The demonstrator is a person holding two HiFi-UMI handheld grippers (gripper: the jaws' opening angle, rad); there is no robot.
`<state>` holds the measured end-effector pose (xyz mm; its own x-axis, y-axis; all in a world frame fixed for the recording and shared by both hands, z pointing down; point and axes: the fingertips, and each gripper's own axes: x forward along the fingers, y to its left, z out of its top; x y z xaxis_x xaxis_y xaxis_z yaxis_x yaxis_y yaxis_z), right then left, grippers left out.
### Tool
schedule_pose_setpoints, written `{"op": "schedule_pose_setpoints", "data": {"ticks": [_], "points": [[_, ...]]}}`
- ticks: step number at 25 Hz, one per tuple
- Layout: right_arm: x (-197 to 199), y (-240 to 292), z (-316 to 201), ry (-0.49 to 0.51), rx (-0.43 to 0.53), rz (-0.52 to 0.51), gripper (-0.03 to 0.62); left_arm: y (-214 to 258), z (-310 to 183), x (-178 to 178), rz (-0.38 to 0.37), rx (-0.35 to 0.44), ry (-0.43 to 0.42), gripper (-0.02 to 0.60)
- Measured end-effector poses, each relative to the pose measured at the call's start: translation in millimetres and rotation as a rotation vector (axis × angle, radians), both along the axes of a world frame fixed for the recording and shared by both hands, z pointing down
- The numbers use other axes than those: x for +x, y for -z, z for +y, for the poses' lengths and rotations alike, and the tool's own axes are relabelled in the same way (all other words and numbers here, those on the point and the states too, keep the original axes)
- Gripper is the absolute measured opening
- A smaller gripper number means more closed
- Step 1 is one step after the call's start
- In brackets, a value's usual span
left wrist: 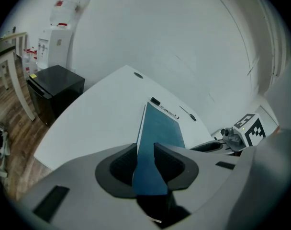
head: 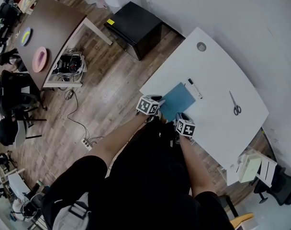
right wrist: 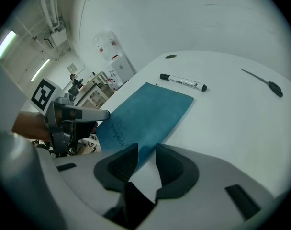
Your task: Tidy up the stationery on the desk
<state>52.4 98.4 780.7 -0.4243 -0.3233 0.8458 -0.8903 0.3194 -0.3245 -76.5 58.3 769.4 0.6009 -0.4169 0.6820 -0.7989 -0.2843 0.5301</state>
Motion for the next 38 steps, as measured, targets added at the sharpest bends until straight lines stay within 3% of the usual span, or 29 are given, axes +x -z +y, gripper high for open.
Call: {"op": "schedule_pose_setpoints", "data": {"ticks": [6,13,17,20,24,31,38], "points": [[25,11,-32,0.027,0.050,-0.021,0.120,-6,16,-10,-0.032,-0.011,0.127,0.114],[26,22,-106,0.188,0.143,-0.032,0.120,9,35,-22,-0.114,0.001,0.245,0.117],[19,18,-121,0.319,0.152,-0.017,0.120,12,46,-26,-0.148,-0.007,0.348,0.123],[15,13,-121,0.365,0.138,-0.010,0.120,13,47,-39,-0.189,-0.008,0.404,0.130],[18,5,-116,0.420,0.135,0.012,0.120,10,58,-39,-0.193,-0.027,0.426,0.133],[10,3,-117,0.461,0.147,0.023,0.120,-11,74,-7,-0.133,-0.103,0.414,0.138],[9,2,-114,0.449,0.143,0.028,0.120,-20,73,3,-0.131,-0.135,0.394,0.140]]}}
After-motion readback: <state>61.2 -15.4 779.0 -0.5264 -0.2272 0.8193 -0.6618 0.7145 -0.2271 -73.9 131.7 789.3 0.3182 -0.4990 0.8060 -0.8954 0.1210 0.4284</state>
